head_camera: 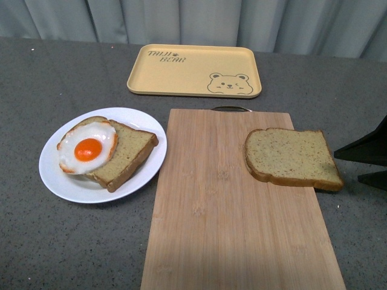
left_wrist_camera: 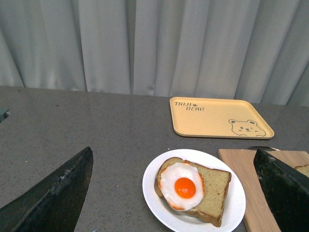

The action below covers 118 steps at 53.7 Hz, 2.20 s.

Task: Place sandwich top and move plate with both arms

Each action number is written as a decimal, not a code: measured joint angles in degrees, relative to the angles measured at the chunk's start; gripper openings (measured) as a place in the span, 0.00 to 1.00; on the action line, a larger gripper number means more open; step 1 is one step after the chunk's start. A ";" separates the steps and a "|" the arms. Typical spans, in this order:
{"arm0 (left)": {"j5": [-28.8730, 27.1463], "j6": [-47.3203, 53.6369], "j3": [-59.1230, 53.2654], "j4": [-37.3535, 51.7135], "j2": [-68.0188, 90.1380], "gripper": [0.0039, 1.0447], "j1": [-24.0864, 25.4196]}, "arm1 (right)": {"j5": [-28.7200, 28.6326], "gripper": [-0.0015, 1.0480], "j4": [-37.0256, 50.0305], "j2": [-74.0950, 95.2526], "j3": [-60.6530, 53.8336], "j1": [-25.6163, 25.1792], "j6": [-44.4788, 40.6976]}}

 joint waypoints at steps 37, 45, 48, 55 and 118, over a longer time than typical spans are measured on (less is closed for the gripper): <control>0.00 0.00 0.00 0.00 0.00 0.94 0.00 | 3.63 0.20 -1.33 5.68 5.42 4.55 7.19; 0.00 0.00 0.00 0.00 0.00 0.94 0.00 | 2.89 0.03 -2.89 4.11 5.22 4.44 6.91; 0.00 0.00 0.00 0.02 0.00 0.94 0.00 | 2.08 0.02 -2.62 2.62 4.57 4.33 6.95; 0.00 0.00 0.00 0.00 0.00 0.94 0.00 | -4.37 0.02 1.05 -3.21 2.32 4.52 8.63; 0.00 0.00 0.00 0.00 0.00 0.94 0.00 | -0.33 0.02 18.01 15.30 25.94 41.18 39.43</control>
